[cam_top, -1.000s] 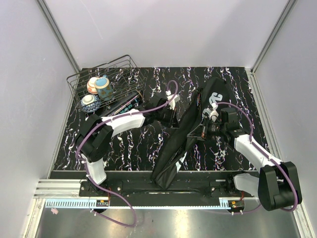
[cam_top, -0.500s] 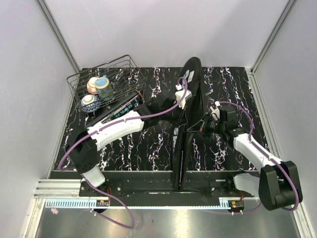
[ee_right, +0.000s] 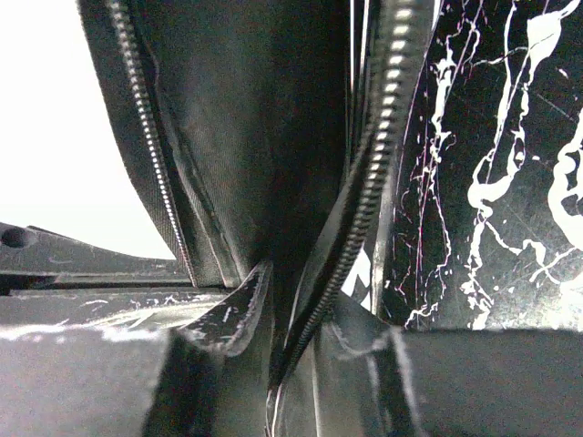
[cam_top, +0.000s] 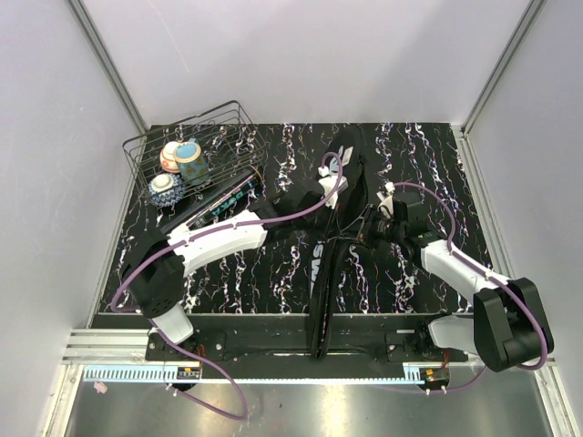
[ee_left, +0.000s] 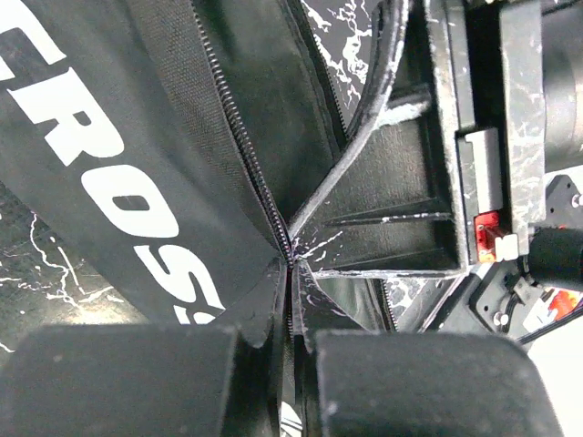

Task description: Pack up the badminton gear

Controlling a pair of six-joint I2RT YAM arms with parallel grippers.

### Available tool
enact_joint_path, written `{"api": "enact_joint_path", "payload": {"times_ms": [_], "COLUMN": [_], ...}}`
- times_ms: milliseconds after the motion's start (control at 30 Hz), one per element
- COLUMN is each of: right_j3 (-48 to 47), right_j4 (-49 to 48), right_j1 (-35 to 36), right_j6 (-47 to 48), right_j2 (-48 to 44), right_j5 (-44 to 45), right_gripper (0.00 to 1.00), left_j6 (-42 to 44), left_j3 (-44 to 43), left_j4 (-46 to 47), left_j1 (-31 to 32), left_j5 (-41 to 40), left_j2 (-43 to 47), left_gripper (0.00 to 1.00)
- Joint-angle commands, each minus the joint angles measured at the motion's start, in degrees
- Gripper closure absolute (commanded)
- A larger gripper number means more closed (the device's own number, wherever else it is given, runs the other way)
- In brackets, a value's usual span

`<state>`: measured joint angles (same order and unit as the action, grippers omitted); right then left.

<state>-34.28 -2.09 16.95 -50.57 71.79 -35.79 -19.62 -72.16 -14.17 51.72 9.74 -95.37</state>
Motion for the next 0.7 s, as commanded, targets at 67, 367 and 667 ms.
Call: {"api": "enact_joint_path", "payload": {"times_ms": [67,367,667], "right_j3": [-4.21,-5.18,-4.57], "right_j4": [-0.99,1.74,-6.34], "right_j1": [3.61,5.29,4.14], "right_j6": [10.56,12.60,-0.40], "right_j2": [-1.83,-6.84,-7.02], "right_j5": [-0.07,8.18,14.97], "right_gripper": [0.58,0.35,0.16], "left_j6": [-6.75,-8.77,-9.30], "left_j3": [1.67,2.28,7.21], "left_j4": [8.02,9.78,12.86], "left_j1": [-1.63,-1.71,-1.63], "left_j5": [-1.39,1.07,3.18], "left_j2": [2.82,2.65,4.58], "left_gripper": [1.00,1.00,1.00]}}
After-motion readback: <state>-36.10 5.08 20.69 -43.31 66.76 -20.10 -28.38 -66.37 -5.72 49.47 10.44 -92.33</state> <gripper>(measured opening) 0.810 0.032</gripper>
